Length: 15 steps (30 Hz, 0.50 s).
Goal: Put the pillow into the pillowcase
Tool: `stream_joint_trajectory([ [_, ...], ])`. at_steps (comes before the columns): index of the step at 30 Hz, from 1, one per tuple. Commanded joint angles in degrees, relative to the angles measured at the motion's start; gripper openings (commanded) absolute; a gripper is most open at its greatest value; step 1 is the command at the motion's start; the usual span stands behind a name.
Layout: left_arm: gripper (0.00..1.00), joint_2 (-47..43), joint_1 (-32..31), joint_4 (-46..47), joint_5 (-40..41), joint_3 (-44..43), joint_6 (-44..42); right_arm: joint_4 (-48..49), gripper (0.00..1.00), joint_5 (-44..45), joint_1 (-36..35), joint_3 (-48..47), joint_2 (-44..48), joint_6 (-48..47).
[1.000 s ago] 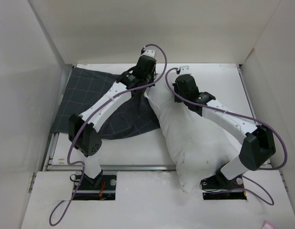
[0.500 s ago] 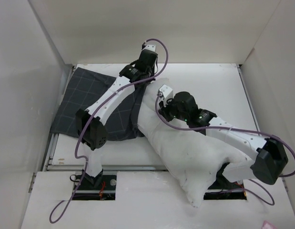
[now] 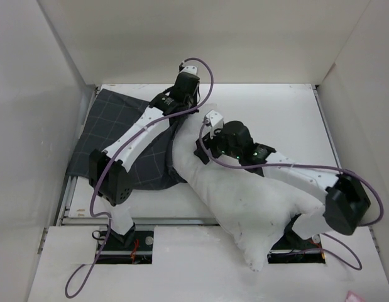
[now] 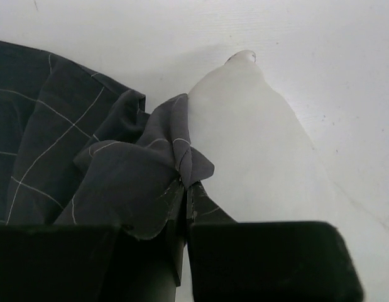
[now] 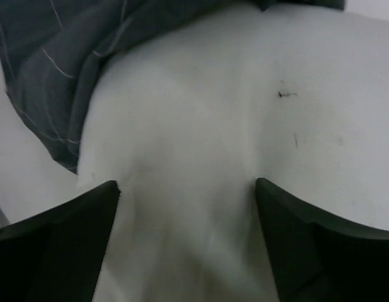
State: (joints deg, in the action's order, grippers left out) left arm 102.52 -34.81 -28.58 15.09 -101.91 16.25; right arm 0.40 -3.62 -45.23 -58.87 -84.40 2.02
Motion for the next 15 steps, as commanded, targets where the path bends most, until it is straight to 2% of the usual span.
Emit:
stream_joint_trajectory([
  [1,0.00,-4.9,-0.2,4.5,2.3,1.7,1.5,2.7,1.00,1.5,-0.7,1.7,10.5,1.1],
  [5,0.00,-4.9,-0.2,4.5,3.7,2.2,2.0,3.4,1.00,9.1,0.1,1.1,14.3,3.9],
  [8,0.00,-5.4,-0.2,5.0,4.5,2.8,2.6,-1.1,1.00,11.1,5.4,-3.5,10.5,7.7],
  [9,0.00,-5.4,-0.2,5.0,5.3,2.8,2.6,-2.2,1.00,9.0,9.0,-5.1,8.7,8.3],
  [13,0.00,-5.4,-0.2,5.0,6.4,2.8,2.6,-3.5,1.00,1.5,16.2,-13.9,-1.3,9.1],
  [15,0.00,-5.4,-0.2,5.0,6.4,2.2,2.6,-5.8,1.00,-2.9,17.7,-18.2,-8.4,7.0],
])
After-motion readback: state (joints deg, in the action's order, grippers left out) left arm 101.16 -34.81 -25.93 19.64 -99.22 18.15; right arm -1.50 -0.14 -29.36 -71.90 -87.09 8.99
